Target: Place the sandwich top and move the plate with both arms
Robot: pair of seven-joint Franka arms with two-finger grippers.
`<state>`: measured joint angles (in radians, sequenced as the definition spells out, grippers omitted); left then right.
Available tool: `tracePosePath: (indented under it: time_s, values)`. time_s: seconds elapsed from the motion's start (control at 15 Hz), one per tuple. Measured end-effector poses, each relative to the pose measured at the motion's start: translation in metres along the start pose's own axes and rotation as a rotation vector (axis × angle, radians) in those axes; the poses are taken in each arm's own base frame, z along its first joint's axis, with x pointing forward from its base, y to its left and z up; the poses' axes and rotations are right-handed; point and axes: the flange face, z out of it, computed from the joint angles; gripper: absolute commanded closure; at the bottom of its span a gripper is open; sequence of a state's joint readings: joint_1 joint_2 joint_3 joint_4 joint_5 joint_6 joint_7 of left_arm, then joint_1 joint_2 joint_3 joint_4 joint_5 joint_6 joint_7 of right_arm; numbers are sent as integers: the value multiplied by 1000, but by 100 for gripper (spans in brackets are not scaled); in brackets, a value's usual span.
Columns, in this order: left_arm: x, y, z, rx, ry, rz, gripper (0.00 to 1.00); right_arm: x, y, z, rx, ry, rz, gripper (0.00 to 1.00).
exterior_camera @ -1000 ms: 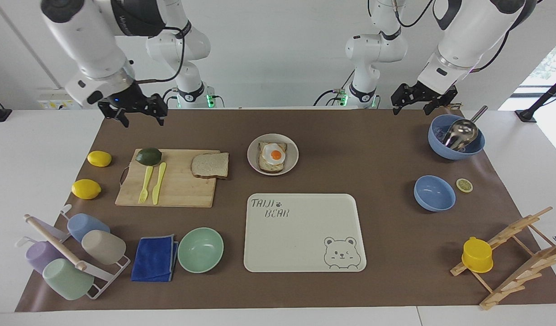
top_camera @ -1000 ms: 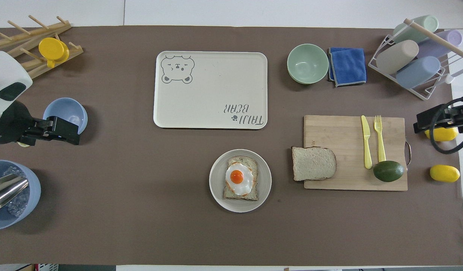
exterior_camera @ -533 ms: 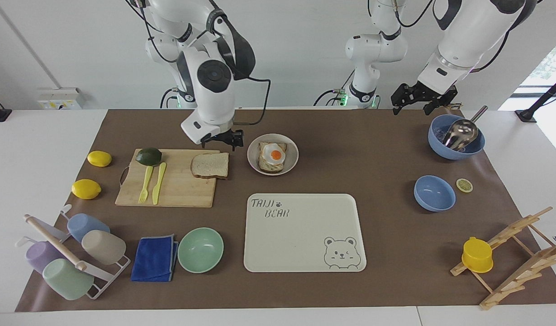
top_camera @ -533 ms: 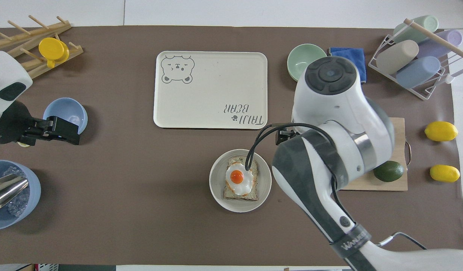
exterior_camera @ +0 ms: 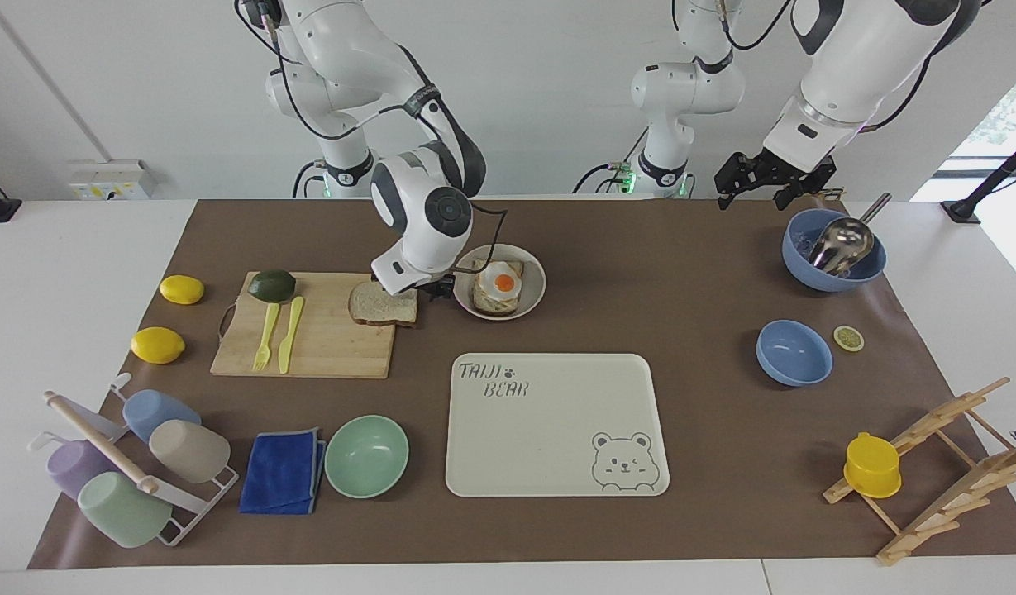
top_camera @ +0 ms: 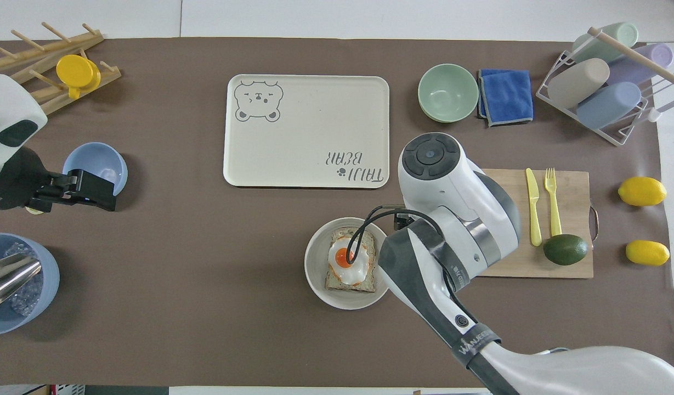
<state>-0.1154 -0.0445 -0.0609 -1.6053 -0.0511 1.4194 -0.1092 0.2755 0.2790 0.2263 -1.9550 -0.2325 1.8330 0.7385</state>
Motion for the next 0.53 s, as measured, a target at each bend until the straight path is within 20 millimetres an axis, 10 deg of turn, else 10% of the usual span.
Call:
tracePosePath:
  time_s: [0.53]
  values:
    - [0,0,0,0,0,0,0,-11,-7,35,-67,22,-41,0]
